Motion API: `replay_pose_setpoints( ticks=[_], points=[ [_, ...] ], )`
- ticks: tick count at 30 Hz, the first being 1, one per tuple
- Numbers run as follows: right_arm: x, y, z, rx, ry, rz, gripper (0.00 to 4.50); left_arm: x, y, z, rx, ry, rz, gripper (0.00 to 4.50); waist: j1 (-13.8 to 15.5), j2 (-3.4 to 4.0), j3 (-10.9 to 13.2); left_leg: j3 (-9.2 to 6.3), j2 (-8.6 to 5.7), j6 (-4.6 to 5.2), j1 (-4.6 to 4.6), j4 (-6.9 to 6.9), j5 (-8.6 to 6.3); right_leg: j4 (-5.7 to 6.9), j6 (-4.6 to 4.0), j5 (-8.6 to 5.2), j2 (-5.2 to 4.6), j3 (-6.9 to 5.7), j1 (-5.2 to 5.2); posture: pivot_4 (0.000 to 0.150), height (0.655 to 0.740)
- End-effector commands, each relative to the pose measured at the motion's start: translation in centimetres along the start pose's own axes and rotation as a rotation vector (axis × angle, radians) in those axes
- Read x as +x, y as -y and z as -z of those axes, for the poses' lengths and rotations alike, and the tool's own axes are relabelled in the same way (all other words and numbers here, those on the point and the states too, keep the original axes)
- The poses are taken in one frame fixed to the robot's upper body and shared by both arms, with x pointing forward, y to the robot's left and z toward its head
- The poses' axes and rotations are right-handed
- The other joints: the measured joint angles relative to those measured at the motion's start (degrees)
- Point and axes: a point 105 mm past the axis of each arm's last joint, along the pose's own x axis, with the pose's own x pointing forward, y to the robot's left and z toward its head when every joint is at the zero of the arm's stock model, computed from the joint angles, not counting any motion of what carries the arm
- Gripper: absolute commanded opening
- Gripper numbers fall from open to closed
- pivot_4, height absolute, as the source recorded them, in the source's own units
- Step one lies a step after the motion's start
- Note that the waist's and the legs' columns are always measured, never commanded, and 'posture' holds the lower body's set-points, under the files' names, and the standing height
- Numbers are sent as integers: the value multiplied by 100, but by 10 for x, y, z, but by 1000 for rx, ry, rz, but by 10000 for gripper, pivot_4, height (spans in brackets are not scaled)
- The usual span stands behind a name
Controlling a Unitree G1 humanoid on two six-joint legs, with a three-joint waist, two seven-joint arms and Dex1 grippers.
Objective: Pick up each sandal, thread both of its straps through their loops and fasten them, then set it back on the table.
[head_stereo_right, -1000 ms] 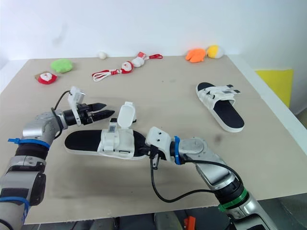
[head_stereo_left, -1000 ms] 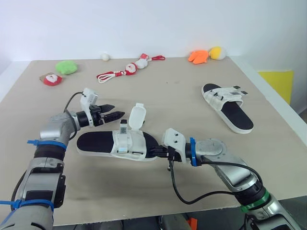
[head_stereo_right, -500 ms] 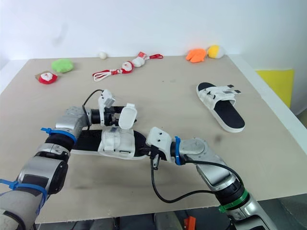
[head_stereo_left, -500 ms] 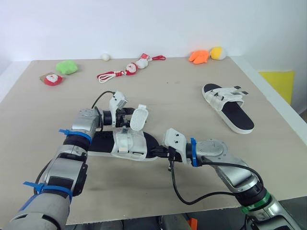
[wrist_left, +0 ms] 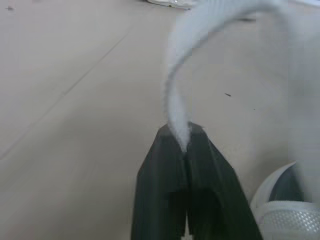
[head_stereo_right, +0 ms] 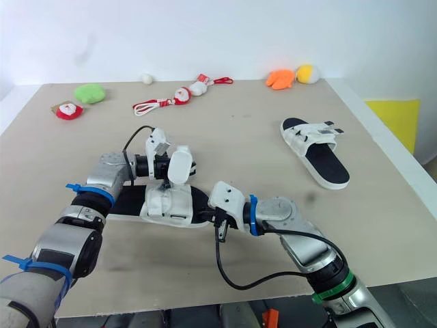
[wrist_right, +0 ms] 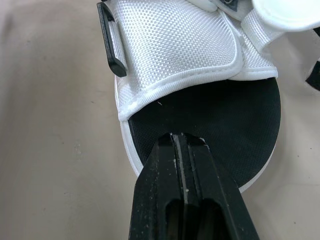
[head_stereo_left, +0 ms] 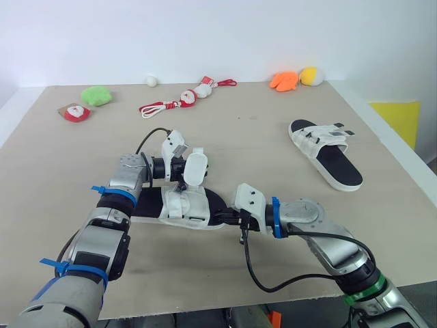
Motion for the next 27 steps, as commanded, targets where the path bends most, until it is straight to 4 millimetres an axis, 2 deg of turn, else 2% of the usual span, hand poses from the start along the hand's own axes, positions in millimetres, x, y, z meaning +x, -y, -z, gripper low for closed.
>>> replay_pose_setpoints(
  ticks=[1,3,6,8,9,12,15,21,25,26,27],
  points=[
    [-1,7,40,81,-155,50,0,-1,-12,-36,236,97,-99,1707,0,1,0,0,0,1,0,0,1,0,2,1,0,0,0,1500,7400],
    [-1,7,40,77,-153,50,0,-7,-14,-64,491,170,-174,1707,2,0,1,0,0,2,0,0,2,0,5,3,0,0,0,1500,7400],
    [0,8,39,70,-153,48,0,-14,-5,-89,855,213,-224,1707,4,0,1,0,0,3,0,0,2,0,18,11,0,3,-1,1500,7400],
    [0,8,39,65,-152,48,0,-19,14,-95,1135,236,-185,1707,0,0,1,0,0,5,3,0,3,0,23,14,0,4,0,1500,7400],
    [1,9,38,60,-148,46,0,-25,31,-96,1306,282,-141,1707,-2,2,2,1,1,5,4,0,4,0,24,14,0,7,0,1500,7400],
    [1,9,37,49,-145,43,0,-40,64,-85,1574,377,-22,1707,-1,6,1,9,3,5,11,-4,4,0,23,14,0,14,4,1500,7400],
    [2,10,37,44,-145,39,0,-51,83,-75,1695,464,25,1707,8,6,2,13,4,9,18,-4,10,0,21,14,-1,15,10,1500,7400],
    [3,10,37,31,-148,15,0,-68,118,-77,1843,627,4,1707,11,8,2,22,7,7,15,-4,36,1,36,32,-6,19,9,1500,7400],
    [5,12,35,24,-144,8,0,-69,124,-74,1873,648,6,1707,9,8,2,23,7,7,18,-3,38,1,39,34,-6,17,14,1500,7400],
    [6,13,34,23,-143,7,0,-70,125,-74,1882,655,-3,6992,7,8,2,24,7,7,19,-3,38,1,40,34,-5,18,13,1500,7400],
    [6,13,34,21,-142,6,0,-71,126,-75,1884,662,-12,8654,8,8,2,23,7,7,19,-3,38,1,40,35,-5,17,13,1500,7400]
  ],
)
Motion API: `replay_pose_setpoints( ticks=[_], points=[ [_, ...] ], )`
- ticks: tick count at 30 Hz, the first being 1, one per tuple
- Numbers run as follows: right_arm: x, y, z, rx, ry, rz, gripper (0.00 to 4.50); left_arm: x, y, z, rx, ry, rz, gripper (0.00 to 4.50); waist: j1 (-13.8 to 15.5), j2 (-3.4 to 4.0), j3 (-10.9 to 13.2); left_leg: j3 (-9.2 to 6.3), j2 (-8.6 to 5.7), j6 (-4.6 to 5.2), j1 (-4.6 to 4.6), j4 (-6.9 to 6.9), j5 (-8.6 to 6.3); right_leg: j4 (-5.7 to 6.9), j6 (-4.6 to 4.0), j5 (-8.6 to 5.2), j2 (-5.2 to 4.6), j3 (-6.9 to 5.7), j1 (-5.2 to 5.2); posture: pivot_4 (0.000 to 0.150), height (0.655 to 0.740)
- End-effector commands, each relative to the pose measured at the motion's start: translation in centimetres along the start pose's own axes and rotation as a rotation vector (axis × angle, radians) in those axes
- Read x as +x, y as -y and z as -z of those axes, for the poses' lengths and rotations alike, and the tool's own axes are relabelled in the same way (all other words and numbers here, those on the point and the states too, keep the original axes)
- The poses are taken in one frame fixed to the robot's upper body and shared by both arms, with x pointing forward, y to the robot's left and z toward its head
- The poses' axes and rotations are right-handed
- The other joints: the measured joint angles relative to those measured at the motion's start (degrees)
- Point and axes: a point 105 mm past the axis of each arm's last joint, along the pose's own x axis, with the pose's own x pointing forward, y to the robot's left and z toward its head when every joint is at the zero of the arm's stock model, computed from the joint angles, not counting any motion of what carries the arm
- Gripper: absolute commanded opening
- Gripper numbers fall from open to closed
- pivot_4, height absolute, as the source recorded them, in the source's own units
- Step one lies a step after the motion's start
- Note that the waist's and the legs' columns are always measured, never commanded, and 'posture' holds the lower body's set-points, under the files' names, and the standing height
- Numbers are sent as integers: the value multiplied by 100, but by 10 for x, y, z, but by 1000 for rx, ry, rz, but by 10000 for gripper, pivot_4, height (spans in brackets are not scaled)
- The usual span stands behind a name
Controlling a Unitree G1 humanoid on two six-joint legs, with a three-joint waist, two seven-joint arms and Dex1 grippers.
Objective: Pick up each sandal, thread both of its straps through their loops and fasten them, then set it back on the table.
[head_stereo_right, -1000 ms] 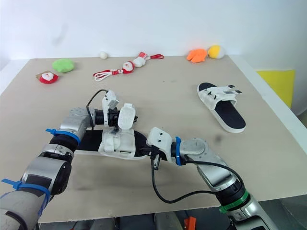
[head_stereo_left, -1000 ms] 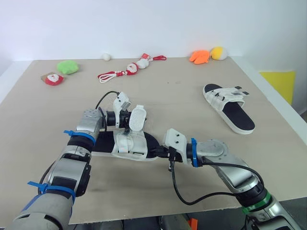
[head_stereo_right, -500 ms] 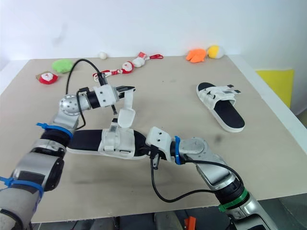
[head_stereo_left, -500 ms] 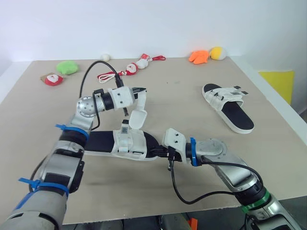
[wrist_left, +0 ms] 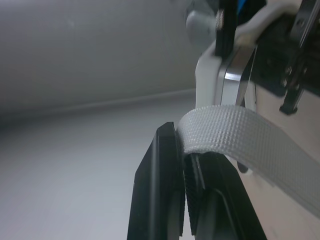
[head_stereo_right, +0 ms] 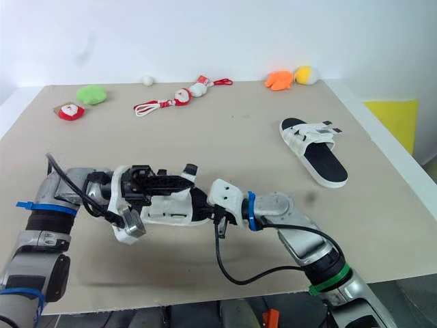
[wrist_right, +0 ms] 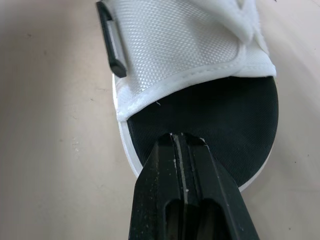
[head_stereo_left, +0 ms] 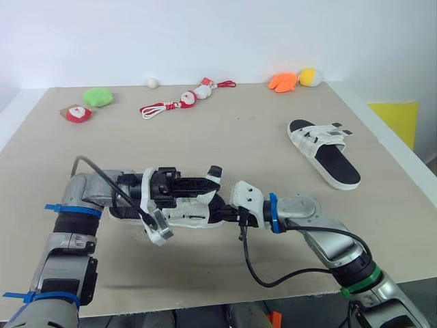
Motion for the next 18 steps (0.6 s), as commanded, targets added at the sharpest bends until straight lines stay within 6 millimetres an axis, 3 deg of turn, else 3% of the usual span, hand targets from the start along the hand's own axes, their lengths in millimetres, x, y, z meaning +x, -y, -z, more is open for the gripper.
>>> replay_pose_setpoints(
  ticks=[1,8,11,14,18],
  points=[
    [1,3,35,62,-134,22,0,-2,-18,-5,85,17,-73,14570,0,0,0,0,0,0,0,0,0,0,0,0,0,-1,0,1500,7400],
    [2,3,35,57,-134,12,0,-4,-16,-7,73,11,-90,43974,-1,1,-1,1,0,3,3,1,2,0,5,3,-1,0,4,1500,7400],
    [2,2,35,58,-134,12,0,-10,-19,-4,58,-36,-109,43974,-1,2,-1,1,0,3,3,1,2,1,5,4,-1,-1,4,1500,7400],
    [0,3,36,60,-134,16,0,-25,-26,11,-84,-199,-145,43974,-19,3,0,1,2,4,3,0,2,4,4,4,0,-1,2,1500,7400],
    [-1,2,36,69,-134,19,0,-45,-19,28,-586,-443,-176,43974,-23,9,2,1,4,3,2,-3,2,9,-9,-5,-3,-2,0,1500,7400]
  ],
)
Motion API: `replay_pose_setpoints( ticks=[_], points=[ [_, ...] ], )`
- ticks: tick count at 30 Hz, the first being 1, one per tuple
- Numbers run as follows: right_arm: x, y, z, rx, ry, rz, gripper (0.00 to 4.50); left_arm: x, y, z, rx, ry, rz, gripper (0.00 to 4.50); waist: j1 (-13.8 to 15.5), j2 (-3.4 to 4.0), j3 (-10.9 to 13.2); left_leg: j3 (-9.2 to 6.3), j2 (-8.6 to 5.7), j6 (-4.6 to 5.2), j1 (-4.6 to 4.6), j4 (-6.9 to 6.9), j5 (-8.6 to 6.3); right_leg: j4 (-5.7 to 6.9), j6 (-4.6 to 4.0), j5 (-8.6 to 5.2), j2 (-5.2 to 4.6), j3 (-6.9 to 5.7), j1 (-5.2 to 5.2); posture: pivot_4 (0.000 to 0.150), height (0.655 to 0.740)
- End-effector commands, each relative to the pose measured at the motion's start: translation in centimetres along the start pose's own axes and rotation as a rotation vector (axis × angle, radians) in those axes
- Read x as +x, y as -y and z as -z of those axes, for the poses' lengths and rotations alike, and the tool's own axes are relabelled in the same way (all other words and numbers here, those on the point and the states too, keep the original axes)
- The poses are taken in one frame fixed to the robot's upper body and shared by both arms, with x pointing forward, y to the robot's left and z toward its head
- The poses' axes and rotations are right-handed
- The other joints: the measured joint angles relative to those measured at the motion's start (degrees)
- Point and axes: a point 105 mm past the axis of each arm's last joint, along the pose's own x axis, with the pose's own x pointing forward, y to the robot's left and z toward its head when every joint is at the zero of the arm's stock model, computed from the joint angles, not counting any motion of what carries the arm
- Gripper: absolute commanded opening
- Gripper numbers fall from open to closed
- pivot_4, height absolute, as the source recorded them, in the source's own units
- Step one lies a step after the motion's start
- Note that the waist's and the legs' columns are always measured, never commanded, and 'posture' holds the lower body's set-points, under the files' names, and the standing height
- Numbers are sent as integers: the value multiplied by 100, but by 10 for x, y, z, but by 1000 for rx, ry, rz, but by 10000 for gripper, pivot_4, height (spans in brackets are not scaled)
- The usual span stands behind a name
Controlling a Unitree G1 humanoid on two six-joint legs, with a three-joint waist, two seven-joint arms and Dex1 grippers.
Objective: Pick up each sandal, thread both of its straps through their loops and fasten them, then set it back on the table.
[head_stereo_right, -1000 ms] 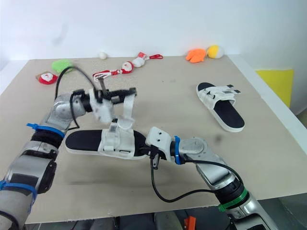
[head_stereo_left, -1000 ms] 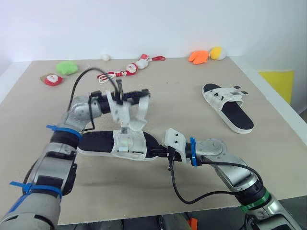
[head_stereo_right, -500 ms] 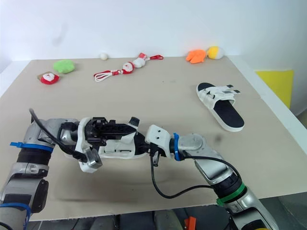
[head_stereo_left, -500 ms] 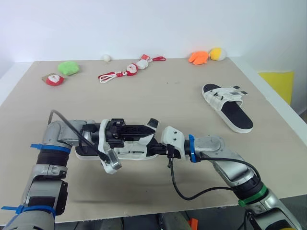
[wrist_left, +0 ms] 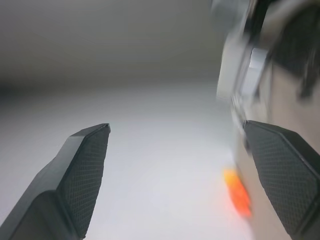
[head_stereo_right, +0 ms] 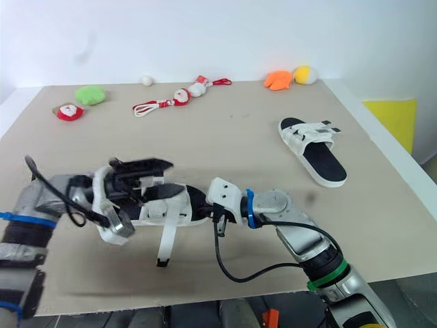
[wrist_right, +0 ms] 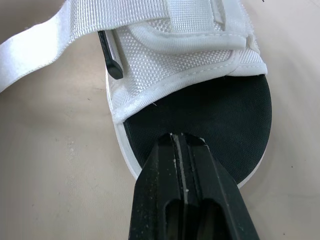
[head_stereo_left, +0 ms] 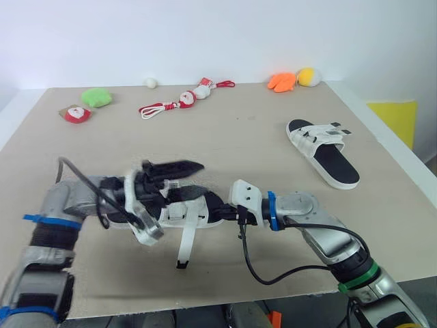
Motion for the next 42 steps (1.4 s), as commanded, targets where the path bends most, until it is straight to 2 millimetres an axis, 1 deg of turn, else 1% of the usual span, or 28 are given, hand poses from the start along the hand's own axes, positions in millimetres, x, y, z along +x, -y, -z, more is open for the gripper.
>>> replay_pose_setpoints(
  ticks=[1,2,3,4,5,6,8,9,10,11,13,15,16,18,20,22,23,26,30,33,40,42],
  points=[
    [-1,-1,37,84,-132,23,0,-6,-16,18,-477,-187,-91,43974,-5,1,1,1,0,0,0,0,0,0,-3,-2,-2,0,0,1500,7400],
    [1,-3,37,84,-132,12,0,-18,-17,26,-725,-279,-114,43974,-6,3,2,2,1,0,-2,1,0,0,-5,-3,-2,-1,-3,1500,7400],
    [2,-5,37,86,-129,5,0,-22,-22,26,-854,-293,-129,43974,-6,-6,5,3,4,0,-2,1,0,1,-6,-3,-2,-4,-3,1500,7400],
    [3,-5,36,88,-127,2,0,-26,-24,26,-1030,-317,-154,43974,-15,-2,8,5,13,1,-7,1,1,4,-8,-3,0,-8,-6,1500,7400],
    [3,-5,36,88,-128,0,0,-28,-21,22,-1151,-323,-132,43974,-15,1,12,9,23,1,-7,1,0,4,-16,-8,2,-18,-11,1500,7400],
    [3,-5,37,87,-129,-2,0,-29,-21,18,-1219,-323,-114,43974,-15,4,14,8,24,1,-6,-1,0,5,-19,-10,2,-22,-13,1500,7400],
    [3,-5,37,89,-130,-5,0,-35,-15,6,-1440,-337,-69,43974,-14,5,14,8,23,1,0,-9,0,5,-28,-15,3,-26,-13,1500,7400],
    [4,-6,37,89,-130,-9,0,-38,-11,-2,-1508,-335,-26,43974,-22,4,14,8,23,1,0,-9,0,5,-29,-15,3,-26,-13,1500,7400],
    [5,-6,37,91,-129,-12,0,-44,-4,-13,-1612,-342,30,43974,-29,5,14,9,23,-1,0,-10,-2,4,-32,-17,3,-26,-16,1500,7400],
    [5,-6,37,95,-129,-13,0,-49,1,-22,-1674,-343,81,43974,-54,8,16,14,24,-4,0,-11,-4,4,-35,-19,2,-25,-18,1500,7400],
    [6,-7,37,109,-130,-14,0,-60,9,-36,-1820,-362,128,43974,-41,14,18,24,28,-9,2,-17,-10,4,-45,-25,2,-26,-22,1500,7400],
    [7,-7,37,123,-132,-14,0,-67,17,-51,-1917,-380,204,43974,-33,6,14,26,37,-8,-1,-19,-10,4,-45,-25,6,-29,-38,1500,7400],
    [7,-7,37,130,-135,-11,0,-71,25,-58,-1934,-408,261,43974,-33,6,14,26,40,-9,-3,-19,-11,4,-47,-26,7,-33,-66,1500,7400],
    [7,-6,38,147,-139,-5,0,-75,41,-68,-1919,-471,359,43974,-30,9,14,29,39,-10,-3,-19,-11,4,-54,-30,6,-31,-72,1500,7400],
    [7,-6,38,155,-141,-2,0,-74,50,-69,-1919,-485,356,43974,-30,11,14,46,39,-13,0,-18,-12,2,-63,-31,-2,-27,-75,1500,7400],
    [7,-4,39,179,-155,11,0,-74,61,-73,-1904,-495,394,43974,-29,8,10,53,38,-13,0,-17,-12,-1,-72,-28,-3,-22,-77,1500,7400],
    [7,-4,40,195,-161,15,0,-73,71,-77,-1900,-504,433,43974,-33,7,5,54,38,-13,0,-16,-12,-3,-72,-28,-3,-22,-78,1500,7400],
    [7,-4,40,210,-171,18,0,-66,94,-82,-1861,-527,495,43974,-30,-3,-2,62,39,-14,1,-17,-13,-5,-76,-26,-3,-16,-83,1500,7400],
    [7,-3,39,211,-174,24,0,-57,111,-83,-1842,-520,533,43974,-31,-14,-9,63,39,-14,1,-15,-12,-5,-78,-24,-3,-15,-84,1500,7400],
    [7,-3,38,213,-173,27,0,-52,116,-80,-1840,-511,521,43974,-30,-11,-15,63,38,-13,2,-14,-12,-5,-79,-24,-2,-14,-83,1500,7400],
    [6,-4,39,214,-172,36,0,-38,113,-79,-1873,-458,488,43974,-28,-11,-25,62,37,-12,1,-13,-11,-5,-79,-23,-2,-12,-80,1500,7400],
    [6,-4,39,214,-172,38,0,-36,113,-76,-1861,-460,472,38647,-28,-16,-28,62,35,-12,1,-13,-11,-5,-79,-23,-2,-10,-80,1500,7400]
  ],
)
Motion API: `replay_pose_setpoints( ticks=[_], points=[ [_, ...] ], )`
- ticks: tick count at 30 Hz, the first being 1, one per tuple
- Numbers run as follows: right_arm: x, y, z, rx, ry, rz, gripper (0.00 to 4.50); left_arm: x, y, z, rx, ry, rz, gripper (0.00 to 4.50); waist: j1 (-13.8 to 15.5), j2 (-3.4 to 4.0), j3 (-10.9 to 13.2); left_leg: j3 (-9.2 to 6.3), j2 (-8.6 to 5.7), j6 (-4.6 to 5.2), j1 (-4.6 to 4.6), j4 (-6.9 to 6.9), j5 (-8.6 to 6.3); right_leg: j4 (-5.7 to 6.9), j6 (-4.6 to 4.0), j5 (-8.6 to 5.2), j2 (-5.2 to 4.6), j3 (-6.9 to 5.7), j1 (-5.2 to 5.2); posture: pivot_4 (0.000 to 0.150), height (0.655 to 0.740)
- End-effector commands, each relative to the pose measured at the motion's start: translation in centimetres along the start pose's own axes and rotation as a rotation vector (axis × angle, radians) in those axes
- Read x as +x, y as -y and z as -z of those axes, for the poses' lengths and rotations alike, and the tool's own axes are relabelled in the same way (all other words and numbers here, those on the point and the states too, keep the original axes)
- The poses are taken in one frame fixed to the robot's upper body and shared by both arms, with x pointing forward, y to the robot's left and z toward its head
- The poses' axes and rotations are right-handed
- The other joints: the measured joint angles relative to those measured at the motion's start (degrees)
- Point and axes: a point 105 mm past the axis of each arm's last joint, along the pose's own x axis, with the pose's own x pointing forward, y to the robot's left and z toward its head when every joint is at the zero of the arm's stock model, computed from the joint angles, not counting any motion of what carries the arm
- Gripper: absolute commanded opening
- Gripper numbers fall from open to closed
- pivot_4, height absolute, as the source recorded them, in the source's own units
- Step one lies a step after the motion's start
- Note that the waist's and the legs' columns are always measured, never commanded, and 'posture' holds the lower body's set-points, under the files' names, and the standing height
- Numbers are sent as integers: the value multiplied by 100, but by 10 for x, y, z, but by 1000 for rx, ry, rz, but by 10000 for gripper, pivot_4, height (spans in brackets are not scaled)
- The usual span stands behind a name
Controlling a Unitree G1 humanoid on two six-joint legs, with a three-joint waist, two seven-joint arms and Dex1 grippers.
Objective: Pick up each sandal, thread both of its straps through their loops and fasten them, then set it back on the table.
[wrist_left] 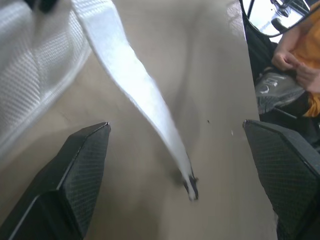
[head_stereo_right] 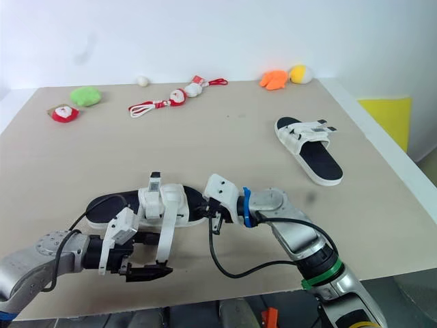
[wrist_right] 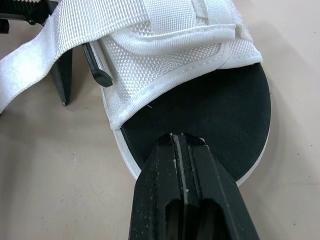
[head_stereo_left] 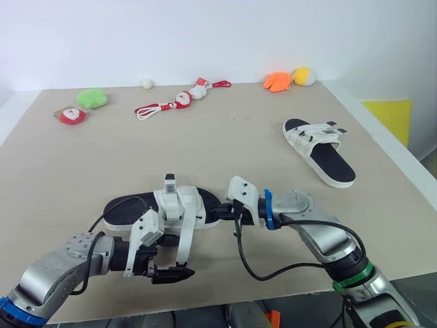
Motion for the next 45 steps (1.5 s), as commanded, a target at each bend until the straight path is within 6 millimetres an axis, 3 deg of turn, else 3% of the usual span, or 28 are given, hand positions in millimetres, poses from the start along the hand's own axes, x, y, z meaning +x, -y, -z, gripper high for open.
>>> replay_pose_setpoints(
  ticks=[1,6,9,14,19,21,28,32,34,40,45],
  points=[
    [0,3,42,105,-152,49,0,2,-3,-6,6,19,-11,35260,0,-2,-2,0,0,0,0,0,0,0,0,0,0,0,0,1500,7400],
    [1,4,41,100,-148,50,0,6,-2,-13,-12,42,12,11132,0,-5,-5,-1,-1,0,-1,0,0,0,1,1,1,0,1,1500,7400],
    [1,4,41,97,-148,51,0,7,-2,-21,-16,81,17,323,0,-5,-6,-1,-1,0,-1,0,0,0,2,1,1,1,7,1500,7400],
    [0,3,42,94,-149,51,0,3,3,-40,-29,151,59,323,1,-7,-6,-3,-1,2,-1,3,1,0,4,2,2,1,7,1500,7400],
    [2,4,40,92,-145,53,0,-11,6,-104,-49,415,111,323,17,-15,-4,-7,-2,5,-15,13,3,1,17,10,3,0,21,1500,7400],
    [2,4,40,90,-145,53,0,-14,8,-120,-66,477,132,323,24,-15,-6,-11,-2,6,-16,16,4,1,19,11,5,-2,24,1500,7400],
    [2,5,42,94,-152,65,0,-12,5,-124,-54,447,68,323,3,-15,-8,-15,-9,0,-12,11,-7,1,33,20,9,8,32,1500,7400],
    [3,4,43,96,-154,66,0,-13,-15,-126,-28,401,-31,323,14,-16,-8,-16,-12,1,-12,16,-6,1,33,21,9,9,33,1500,7400],
    [4,3,43,96,-153,66,0,-13,-40,-121,-52,330,-109,323,15,-17,-9,-17,-17,1,-11,21,-3,1,33,20,7,11,36,1500,7400],
    [6,3,41,97,-144,70,0,-3,-68,-107,-143,252,-121,323,3,-16,-9,-19,-21,1,-11,25,-2,1,32,20,6,12,34,1500,7400],
    [6,3,40,100,-139,79,0,4,-64,-108,-194,242,-27,323,1,-17,-9,-24,-18,1,-12,22,-2,4,34,26,9,9,34,1500,7400]
  ],
)
